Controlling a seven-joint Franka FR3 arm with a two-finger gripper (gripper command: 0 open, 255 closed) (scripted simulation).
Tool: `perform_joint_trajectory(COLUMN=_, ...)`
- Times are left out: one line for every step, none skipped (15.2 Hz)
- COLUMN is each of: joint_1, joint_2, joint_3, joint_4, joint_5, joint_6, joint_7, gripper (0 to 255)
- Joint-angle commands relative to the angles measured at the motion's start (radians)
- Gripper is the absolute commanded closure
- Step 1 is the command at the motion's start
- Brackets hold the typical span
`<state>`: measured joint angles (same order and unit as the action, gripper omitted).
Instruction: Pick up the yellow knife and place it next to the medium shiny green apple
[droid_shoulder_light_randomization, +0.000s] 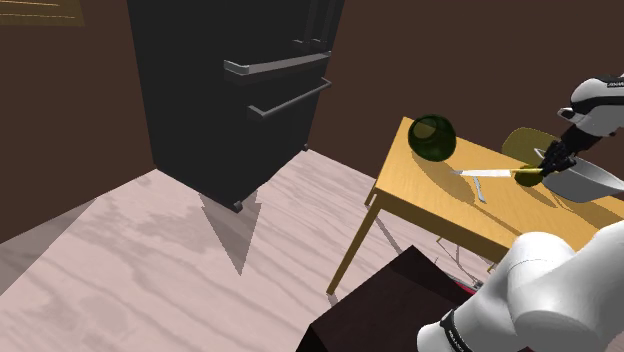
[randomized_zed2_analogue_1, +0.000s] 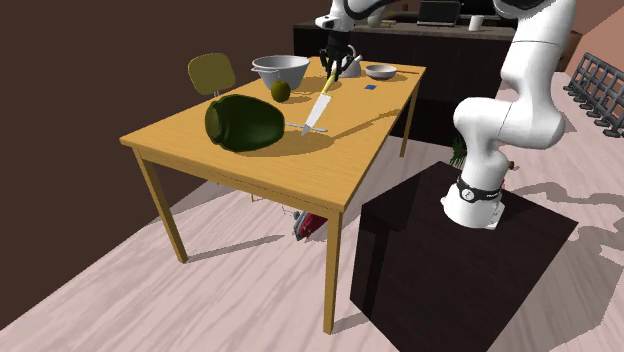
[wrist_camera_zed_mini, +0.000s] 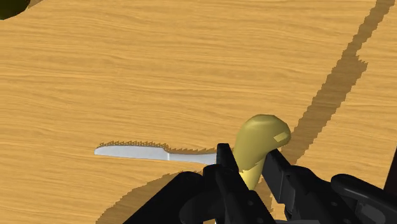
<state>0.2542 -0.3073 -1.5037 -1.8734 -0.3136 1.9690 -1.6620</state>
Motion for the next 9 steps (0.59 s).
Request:
perform_joint_trajectory(joint_1=0.130, joint_2=-0.011, joint_3=-0.156, joint_4=0.070, joint_5=-0.006, joint_6=-0.019, joint_7=-0.039, gripper=255)
perform_joint_trajectory(joint_1=0.189, joint_2=-0.039, joint_3=-0.216, joint_4=0.107, joint_5=-0.030, joint_6=-0.033, joint_7=-0.043, gripper=255)
perform_joint_trajectory(joint_1=0.239, joint_2=-0.070, joint_3=-0.265, joint_4=0.146, joint_5=-0.057, joint_6=-0.049, joint_7=-0.046, gripper=255)
perform_joint_trajectory(joint_1=0.284, joint_2=-0.103, joint_3=-0.307, joint_4=0.186, joint_5=-0.084, joint_6=-0.066, joint_7=-0.049, gripper=255)
perform_joint_trajectory(joint_1=0.324, joint_2=-0.135, joint_3=-0.343, joint_4=0.229, joint_5=-0.108, joint_6=-0.083, joint_7=-0.055, gripper=255)
perform_joint_trajectory(joint_1=0.361, joint_2=-0.167, joint_3=-0.375, joint_4=0.273, joint_5=-0.133, joint_6=-0.102, joint_7=-0.060, gripper=255)
perform_joint_trajectory(joint_1=0.397, joint_2=-0.199, joint_3=-0.405, joint_4=0.319, joint_5=-0.155, joint_6=-0.121, joint_7=-0.068, gripper=255)
perform_joint_trajectory(joint_1=0.431, joint_2=-0.230, joint_3=-0.433, joint_4=0.368, joint_5=-0.176, joint_6=-0.141, joint_7=-0.078, gripper=255)
perform_joint_trajectory(joint_1=0.466, joint_2=-0.261, joint_3=-0.460, joint_4=0.420, joint_5=-0.196, joint_6=-0.161, joint_7=-0.089, gripper=255)
